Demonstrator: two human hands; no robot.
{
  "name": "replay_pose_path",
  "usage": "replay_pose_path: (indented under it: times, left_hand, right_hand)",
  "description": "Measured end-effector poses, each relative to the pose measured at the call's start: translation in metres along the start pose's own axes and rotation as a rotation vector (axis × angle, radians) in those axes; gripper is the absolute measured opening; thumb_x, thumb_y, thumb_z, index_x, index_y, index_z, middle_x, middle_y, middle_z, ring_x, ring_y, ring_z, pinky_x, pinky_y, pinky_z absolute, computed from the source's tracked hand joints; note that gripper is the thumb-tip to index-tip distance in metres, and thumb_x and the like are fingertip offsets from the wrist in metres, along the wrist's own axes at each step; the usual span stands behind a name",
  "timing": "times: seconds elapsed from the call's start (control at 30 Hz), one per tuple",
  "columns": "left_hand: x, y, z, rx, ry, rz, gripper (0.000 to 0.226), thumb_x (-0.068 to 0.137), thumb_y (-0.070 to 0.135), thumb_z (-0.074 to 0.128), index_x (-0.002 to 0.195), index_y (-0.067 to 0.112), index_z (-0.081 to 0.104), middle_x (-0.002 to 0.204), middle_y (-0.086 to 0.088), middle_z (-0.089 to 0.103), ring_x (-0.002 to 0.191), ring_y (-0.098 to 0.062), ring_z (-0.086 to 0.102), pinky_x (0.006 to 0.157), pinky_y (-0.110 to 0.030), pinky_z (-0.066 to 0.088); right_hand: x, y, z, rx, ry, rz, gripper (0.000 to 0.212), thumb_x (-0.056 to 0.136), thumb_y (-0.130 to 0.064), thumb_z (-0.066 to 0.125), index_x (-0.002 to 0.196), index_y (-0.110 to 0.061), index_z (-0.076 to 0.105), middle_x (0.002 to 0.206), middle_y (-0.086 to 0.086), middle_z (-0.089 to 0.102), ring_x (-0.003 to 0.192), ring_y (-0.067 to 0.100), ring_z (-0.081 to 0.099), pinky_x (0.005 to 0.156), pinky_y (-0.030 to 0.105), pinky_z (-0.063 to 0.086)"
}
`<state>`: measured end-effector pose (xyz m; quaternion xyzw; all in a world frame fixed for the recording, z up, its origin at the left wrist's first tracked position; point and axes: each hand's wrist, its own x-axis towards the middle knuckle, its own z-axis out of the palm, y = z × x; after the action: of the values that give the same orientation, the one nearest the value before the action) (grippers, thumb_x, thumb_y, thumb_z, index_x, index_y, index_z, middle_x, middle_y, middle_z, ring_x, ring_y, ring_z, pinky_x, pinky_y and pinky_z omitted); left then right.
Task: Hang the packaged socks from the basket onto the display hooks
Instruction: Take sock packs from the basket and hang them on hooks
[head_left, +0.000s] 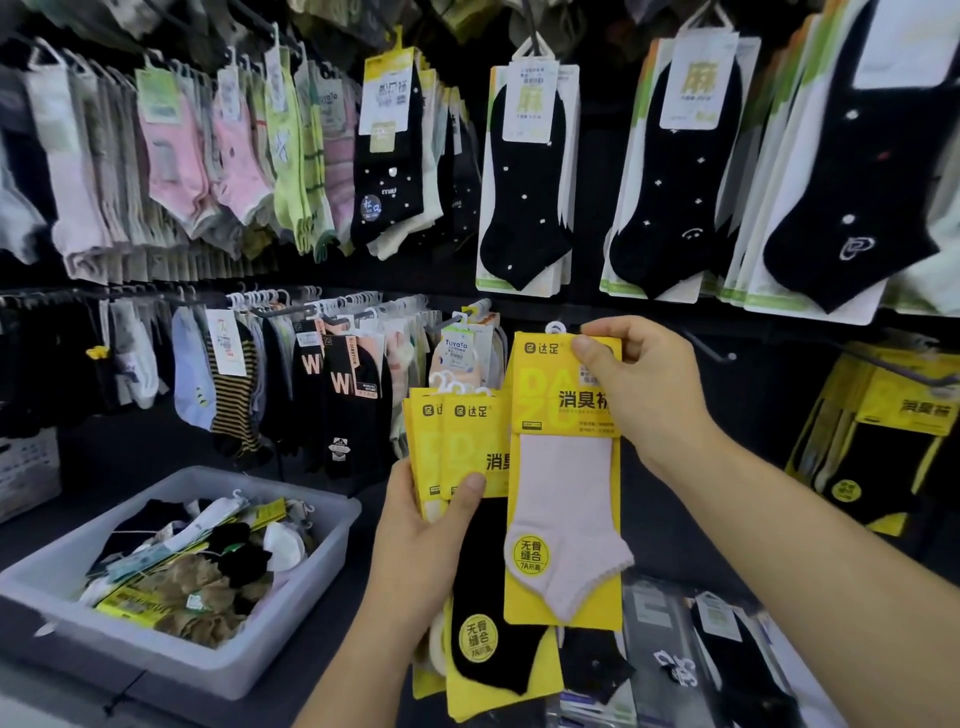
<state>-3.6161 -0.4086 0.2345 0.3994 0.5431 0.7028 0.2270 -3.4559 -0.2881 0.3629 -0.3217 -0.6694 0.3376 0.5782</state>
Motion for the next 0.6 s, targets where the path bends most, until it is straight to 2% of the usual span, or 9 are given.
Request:
replay_pose_path:
  times: [0.13,0.3,0.37,0.6]
  left_hand:
    - [-0.001,0.003,-0.007,0.032,-0.002,0.008,0.026,0.076,0.062,0.074,0.098,0.060,0.059,0.103,0.021,0.078,0.091,0.000,0.076,0.079,-0.032,0.057]
    - [-0.002,0.005,-0.012,0.054,-0.003,0.010,0.026,0.075,0.063,0.073,0.096,0.065,0.058,0.104,0.022,0.078,0.092,0.001,0.076,0.075,-0.022,0.056]
    - [-0.002,0.006,-0.013,0.050,-0.004,0.008,0.026,0.075,0.061,0.074,0.095,0.065,0.059,0.105,0.021,0.078,0.093,0.001,0.076,0.076,-0.023,0.056]
    - [-0.003,0.007,-0.015,0.050,-0.002,-0.001,0.028,0.075,0.062,0.074,0.099,0.064,0.058,0.105,0.023,0.078,0.094,0.002,0.075,0.073,-0.020,0.056]
  right_hand:
    - [0.003,-0.003,-0.001,0.006,-0.023,0.025,0.005,0.092,-0.026,0.073,0.093,-0.031,0.071,0.085,-0.002,0.074,0.069,0.001,0.069,0.050,0.013,0.049]
    - [0.004,-0.005,-0.004,-0.030,-0.050,0.036,0.004,0.093,-0.029,0.072,0.094,-0.032,0.070,0.087,-0.004,0.075,0.073,0.006,0.071,0.051,0.013,0.050]
    - [0.004,-0.005,-0.004,-0.038,-0.058,0.039,0.004,0.093,-0.029,0.072,0.095,-0.032,0.070,0.088,-0.004,0.075,0.074,0.007,0.072,0.051,0.013,0.050]
    - [0.002,0.003,-0.003,-0.071,-0.052,0.009,0.008,0.092,-0.027,0.073,0.094,-0.034,0.070,0.085,-0.003,0.075,0.077,0.012,0.073,0.065,0.030,0.062]
